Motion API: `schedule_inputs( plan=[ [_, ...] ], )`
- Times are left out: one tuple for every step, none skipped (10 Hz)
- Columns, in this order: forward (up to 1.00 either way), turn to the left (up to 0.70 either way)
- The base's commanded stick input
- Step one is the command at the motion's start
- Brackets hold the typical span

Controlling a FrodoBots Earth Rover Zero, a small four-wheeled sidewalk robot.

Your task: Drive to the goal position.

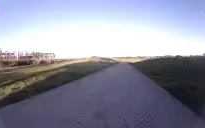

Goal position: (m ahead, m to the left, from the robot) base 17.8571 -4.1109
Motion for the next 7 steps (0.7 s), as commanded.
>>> schedule_inputs(
  plan=[
    [0.0, 0.0],
    [0.0, 0.0],
    [0.7, 0.0],
    [0.7, 0.0],
    [0.7, 0.0],
    [0.7, 0.0],
    [0.7, 0.0]
  ],
)
